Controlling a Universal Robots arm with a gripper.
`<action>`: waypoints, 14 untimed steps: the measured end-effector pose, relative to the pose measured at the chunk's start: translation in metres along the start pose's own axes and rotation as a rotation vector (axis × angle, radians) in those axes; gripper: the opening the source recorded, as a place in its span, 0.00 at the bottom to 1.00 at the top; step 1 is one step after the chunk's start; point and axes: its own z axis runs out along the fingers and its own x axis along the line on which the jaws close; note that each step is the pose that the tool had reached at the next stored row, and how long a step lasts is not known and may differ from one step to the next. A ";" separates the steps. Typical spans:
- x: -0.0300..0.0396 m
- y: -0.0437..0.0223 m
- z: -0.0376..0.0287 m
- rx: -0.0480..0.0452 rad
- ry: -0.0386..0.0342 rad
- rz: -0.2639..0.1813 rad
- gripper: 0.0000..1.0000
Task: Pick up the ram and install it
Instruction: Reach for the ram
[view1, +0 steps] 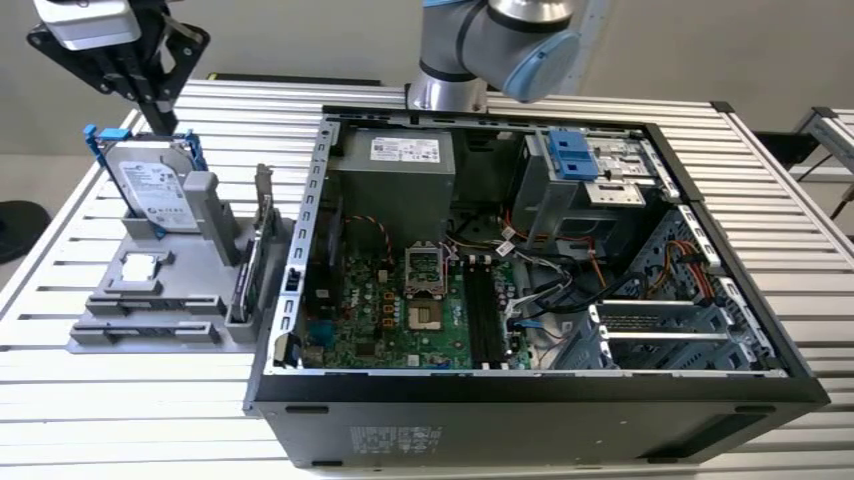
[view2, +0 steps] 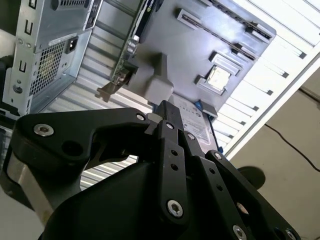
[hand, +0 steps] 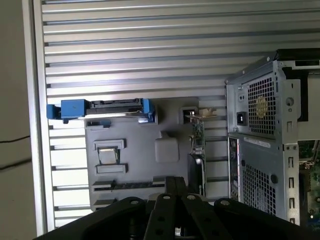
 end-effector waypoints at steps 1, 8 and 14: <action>0.0021 -0.0001 0.0000 0.0000 -0.0001 0.000 0.00; 0.0148 -0.0010 -0.0002 0.0000 0.0000 0.000 0.00; 0.0249 -0.0018 -0.0003 0.0000 0.0000 0.000 0.00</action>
